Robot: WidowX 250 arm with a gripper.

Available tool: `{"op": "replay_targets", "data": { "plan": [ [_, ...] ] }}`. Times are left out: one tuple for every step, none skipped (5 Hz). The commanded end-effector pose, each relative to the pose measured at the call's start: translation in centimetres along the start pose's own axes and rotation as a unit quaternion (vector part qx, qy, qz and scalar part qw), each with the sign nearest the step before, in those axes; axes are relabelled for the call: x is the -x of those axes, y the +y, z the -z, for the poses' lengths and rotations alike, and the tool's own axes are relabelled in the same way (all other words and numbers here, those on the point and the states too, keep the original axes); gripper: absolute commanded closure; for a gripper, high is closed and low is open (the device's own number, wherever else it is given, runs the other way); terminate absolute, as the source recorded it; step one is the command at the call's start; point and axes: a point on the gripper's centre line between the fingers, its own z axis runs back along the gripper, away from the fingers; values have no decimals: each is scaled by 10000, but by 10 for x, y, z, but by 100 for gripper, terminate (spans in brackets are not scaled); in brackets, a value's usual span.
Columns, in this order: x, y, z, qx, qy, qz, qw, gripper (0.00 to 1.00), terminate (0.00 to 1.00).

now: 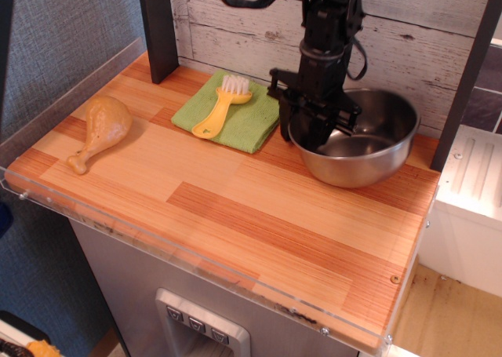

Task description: Moves the pot under the green cloth, next to the chicken.

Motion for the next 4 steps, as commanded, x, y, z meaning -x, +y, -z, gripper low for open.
{"op": "replay_targets", "data": {
  "plan": [
    [7,6,-37,185,-498,-179,9984,100,0],
    [19,8,-67,361,-884,-188,9953,100,0],
    [51,20,-97,524,-1211,-270,9909,100,0],
    [88,55,-94,547,-1055,-578,9912,100,0]
  ]
}}
